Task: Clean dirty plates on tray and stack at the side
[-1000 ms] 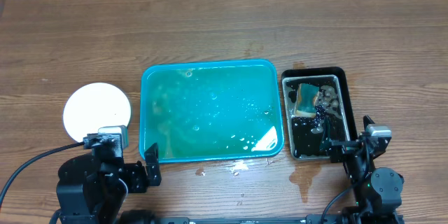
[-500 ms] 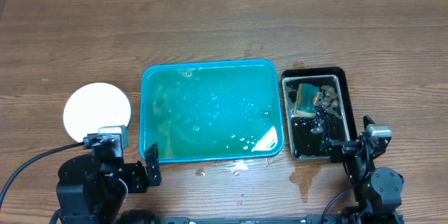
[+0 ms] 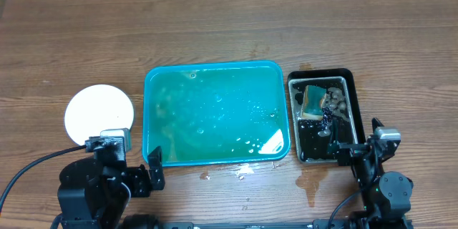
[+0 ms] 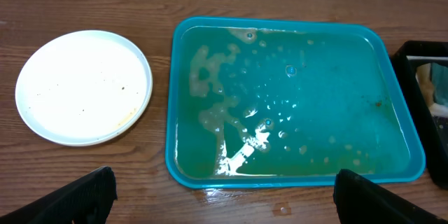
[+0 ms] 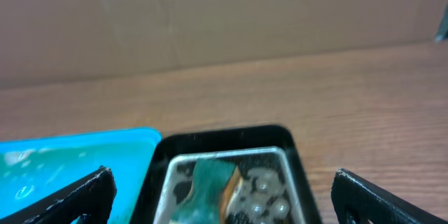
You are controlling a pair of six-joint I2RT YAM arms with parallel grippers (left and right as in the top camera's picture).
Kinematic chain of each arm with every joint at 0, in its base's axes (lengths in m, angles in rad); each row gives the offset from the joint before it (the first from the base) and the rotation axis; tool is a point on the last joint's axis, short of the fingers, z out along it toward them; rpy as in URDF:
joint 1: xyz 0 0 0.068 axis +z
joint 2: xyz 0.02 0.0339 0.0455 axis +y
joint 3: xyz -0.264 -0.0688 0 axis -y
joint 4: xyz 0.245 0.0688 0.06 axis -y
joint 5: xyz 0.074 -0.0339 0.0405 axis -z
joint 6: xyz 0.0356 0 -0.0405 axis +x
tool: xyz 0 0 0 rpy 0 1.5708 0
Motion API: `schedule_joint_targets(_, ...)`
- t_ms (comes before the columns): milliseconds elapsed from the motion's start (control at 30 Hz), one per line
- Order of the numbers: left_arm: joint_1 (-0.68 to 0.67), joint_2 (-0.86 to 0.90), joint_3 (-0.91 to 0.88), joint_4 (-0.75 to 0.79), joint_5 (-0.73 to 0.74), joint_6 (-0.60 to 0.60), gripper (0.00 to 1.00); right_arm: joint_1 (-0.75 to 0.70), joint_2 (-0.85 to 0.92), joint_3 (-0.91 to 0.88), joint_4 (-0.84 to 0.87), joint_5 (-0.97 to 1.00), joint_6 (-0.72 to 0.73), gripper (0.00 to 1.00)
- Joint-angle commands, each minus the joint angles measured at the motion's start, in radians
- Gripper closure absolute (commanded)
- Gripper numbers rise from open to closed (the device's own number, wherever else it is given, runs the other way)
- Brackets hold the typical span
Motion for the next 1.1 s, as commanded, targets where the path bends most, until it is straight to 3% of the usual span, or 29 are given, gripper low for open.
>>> schedule_joint_targets(0,-0.003,-0.005,-0.003,0.003,-0.007,0.011,0.0,0.006,-0.011,-0.022,0.06,0.034,0.001,0.0)
schedule_joint_targets(167,-0.003,-0.005,-0.003,0.003,-0.007,0.011,0.0,0.006,-0.011,-0.078,0.206,0.032,0.002,0.0)
schedule_joint_targets(1067,-0.003,-0.005,-0.003,0.003,-0.007,0.011,0.0,0.01,-0.011,-0.079,0.167,0.026,0.005,0.0)
